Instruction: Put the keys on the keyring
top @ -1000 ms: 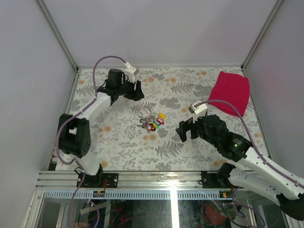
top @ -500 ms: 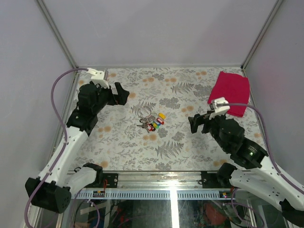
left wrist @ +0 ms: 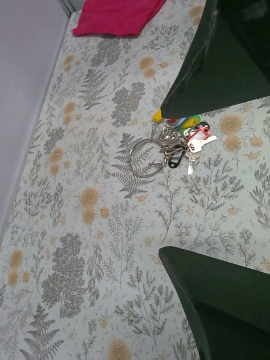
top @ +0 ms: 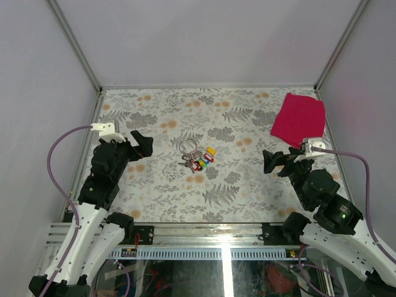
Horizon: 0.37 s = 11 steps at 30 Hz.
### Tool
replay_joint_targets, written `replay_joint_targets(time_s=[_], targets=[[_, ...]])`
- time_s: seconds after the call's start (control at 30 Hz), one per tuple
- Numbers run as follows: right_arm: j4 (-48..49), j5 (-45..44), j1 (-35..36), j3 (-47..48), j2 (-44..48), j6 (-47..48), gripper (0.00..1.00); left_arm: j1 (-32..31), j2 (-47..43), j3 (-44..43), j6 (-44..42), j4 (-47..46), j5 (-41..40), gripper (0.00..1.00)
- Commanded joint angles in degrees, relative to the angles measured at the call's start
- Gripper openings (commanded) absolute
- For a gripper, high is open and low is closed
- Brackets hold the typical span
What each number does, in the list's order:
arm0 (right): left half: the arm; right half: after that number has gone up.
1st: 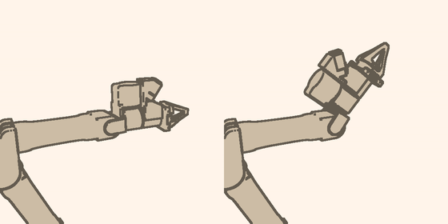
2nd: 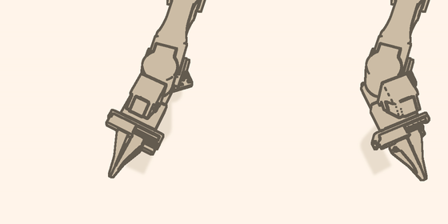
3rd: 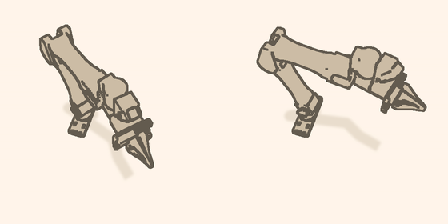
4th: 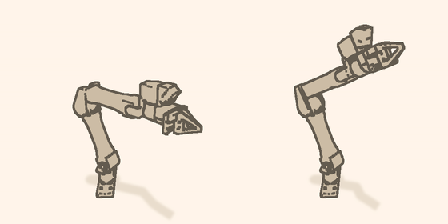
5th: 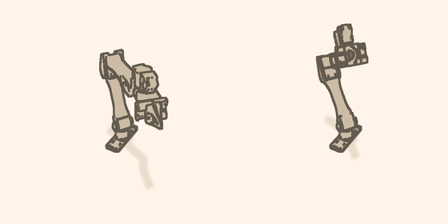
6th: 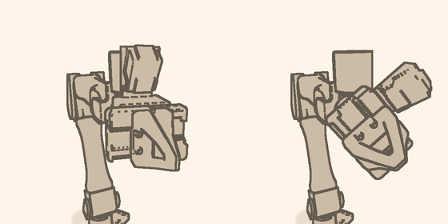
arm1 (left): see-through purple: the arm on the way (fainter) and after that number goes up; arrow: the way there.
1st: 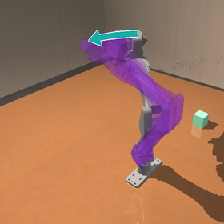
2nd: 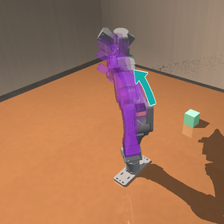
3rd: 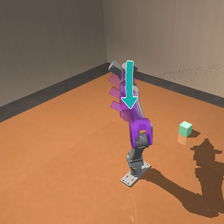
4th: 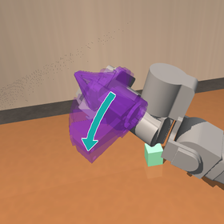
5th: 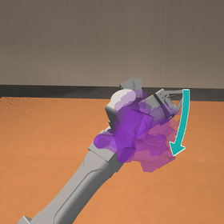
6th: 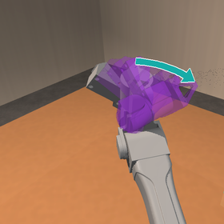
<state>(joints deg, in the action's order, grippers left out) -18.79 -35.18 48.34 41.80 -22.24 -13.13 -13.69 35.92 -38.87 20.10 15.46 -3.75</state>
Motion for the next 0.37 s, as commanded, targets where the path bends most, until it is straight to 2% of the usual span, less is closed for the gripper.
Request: replay_joint_targets(time_s=[0.0,0.2,0.33], targets=[[1.0,-3.3,0.2,-0.3,-0.1,-2.2,0.99,0.4,-1.9,1.4,1.9,-2.9,-3.1,1.0],[-0.3,-4.6,0.1,1.2,-3.2,-3.2,0.99,0.4,-2.1,2.0,0.8,-3.3,-3.9,1.0],[-0.2,-1.7,0.2,2.2,-5.5,-2.8,0.99,0.5,-1.2,1.9,-0.6,-2.6,-4.1,1.0]])
